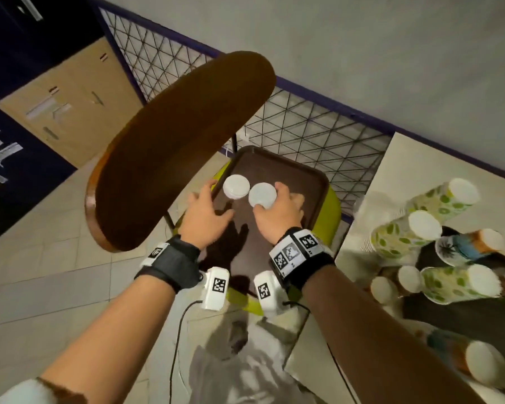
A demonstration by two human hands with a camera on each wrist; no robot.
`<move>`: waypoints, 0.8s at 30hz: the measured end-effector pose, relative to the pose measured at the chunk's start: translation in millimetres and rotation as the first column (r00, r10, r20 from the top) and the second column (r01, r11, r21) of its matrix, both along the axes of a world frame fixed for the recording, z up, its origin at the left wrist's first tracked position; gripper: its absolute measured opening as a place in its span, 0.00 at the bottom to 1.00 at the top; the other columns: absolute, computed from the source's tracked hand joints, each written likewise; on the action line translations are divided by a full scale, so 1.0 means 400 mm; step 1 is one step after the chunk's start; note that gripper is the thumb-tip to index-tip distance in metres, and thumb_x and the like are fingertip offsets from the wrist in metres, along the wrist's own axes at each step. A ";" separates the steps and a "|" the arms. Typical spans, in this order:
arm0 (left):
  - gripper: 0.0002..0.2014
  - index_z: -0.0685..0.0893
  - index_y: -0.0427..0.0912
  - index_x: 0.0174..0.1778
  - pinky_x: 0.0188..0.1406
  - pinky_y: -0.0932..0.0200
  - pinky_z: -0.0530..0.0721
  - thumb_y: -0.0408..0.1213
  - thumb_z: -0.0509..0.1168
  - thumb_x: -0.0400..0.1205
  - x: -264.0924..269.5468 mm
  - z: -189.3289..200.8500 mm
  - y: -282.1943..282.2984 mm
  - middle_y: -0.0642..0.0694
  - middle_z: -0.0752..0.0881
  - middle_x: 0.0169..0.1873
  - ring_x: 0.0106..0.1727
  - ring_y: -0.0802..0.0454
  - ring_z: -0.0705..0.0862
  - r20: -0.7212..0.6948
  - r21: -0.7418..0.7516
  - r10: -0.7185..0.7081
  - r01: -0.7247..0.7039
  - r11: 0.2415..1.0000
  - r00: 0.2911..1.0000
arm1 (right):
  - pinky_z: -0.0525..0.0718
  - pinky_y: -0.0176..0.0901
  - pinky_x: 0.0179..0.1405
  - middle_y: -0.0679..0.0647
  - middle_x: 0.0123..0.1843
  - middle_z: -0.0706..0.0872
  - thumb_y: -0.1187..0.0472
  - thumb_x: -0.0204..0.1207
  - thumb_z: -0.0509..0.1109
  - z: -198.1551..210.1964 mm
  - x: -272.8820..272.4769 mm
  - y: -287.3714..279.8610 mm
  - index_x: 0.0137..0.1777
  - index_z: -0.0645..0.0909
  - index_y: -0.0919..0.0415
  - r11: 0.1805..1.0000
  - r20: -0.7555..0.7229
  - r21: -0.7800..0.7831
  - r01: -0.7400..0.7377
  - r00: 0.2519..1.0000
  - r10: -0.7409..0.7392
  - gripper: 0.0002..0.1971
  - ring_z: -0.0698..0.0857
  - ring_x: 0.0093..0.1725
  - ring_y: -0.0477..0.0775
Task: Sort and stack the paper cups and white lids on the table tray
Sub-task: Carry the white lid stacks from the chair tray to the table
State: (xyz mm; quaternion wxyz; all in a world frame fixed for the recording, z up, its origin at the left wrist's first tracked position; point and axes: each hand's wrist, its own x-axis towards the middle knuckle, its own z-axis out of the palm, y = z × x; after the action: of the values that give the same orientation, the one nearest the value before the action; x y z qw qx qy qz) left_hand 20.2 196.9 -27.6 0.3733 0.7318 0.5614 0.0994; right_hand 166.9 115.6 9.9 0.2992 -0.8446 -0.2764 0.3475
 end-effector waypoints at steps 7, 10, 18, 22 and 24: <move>0.48 0.59 0.53 0.89 0.76 0.43 0.77 0.44 0.78 0.76 0.089 -0.175 0.126 0.35 0.67 0.72 0.74 0.31 0.73 -0.123 0.049 -0.078 0.084 0.995 0.989 | 0.75 0.63 0.72 0.58 0.88 0.49 0.52 0.75 0.76 -0.196 0.035 0.143 0.87 0.53 0.45 0.971 0.207 -0.222 -0.087 0.969 0.134 0.46 0.59 0.81 0.69; 0.43 0.63 0.56 0.86 0.78 0.38 0.75 0.44 0.76 0.76 0.113 -0.207 0.177 0.38 0.65 0.78 0.77 0.32 0.69 -0.245 0.115 -0.189 0.223 0.968 0.951 | 0.79 0.64 0.70 0.56 0.89 0.46 0.48 0.75 0.78 -0.253 0.045 0.170 0.87 0.52 0.40 0.955 0.277 -0.263 -0.135 0.938 0.209 0.47 0.61 0.80 0.68; 0.34 0.73 0.51 0.81 0.71 0.43 0.79 0.44 0.75 0.78 0.154 -0.246 0.248 0.41 0.73 0.74 0.71 0.36 0.72 -0.460 0.140 -0.362 0.469 0.872 0.811 | 0.79 0.60 0.69 0.56 0.89 0.46 0.44 0.79 0.71 -0.341 0.071 0.213 0.86 0.50 0.34 0.879 0.369 -0.346 -0.329 0.813 0.450 0.41 0.63 0.77 0.67; 0.31 0.73 0.47 0.77 0.69 0.41 0.80 0.48 0.74 0.79 0.155 -0.249 0.247 0.37 0.72 0.69 0.70 0.35 0.73 -0.474 0.112 -0.361 0.461 0.880 0.803 | 0.77 0.59 0.69 0.59 0.88 0.51 0.45 0.80 0.70 -0.368 0.064 0.213 0.87 0.51 0.38 0.849 0.439 -0.408 -0.336 0.743 0.505 0.41 0.63 0.76 0.66; 0.31 0.72 0.45 0.75 0.67 0.42 0.81 0.51 0.74 0.78 0.155 -0.248 0.243 0.36 0.71 0.68 0.69 0.34 0.73 -0.493 0.104 -0.350 0.453 0.886 0.797 | 0.79 0.57 0.66 0.60 0.86 0.54 0.49 0.79 0.73 -0.380 0.063 0.204 0.86 0.53 0.40 0.847 0.468 -0.409 -0.339 0.720 0.513 0.41 0.65 0.73 0.65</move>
State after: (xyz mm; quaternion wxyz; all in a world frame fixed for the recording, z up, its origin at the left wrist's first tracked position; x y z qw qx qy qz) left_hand 82.0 294.1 -126.9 0.1602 0.8729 0.4503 -0.0984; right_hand 192.1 197.0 -142.0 -0.0138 -0.8551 -0.4855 0.1811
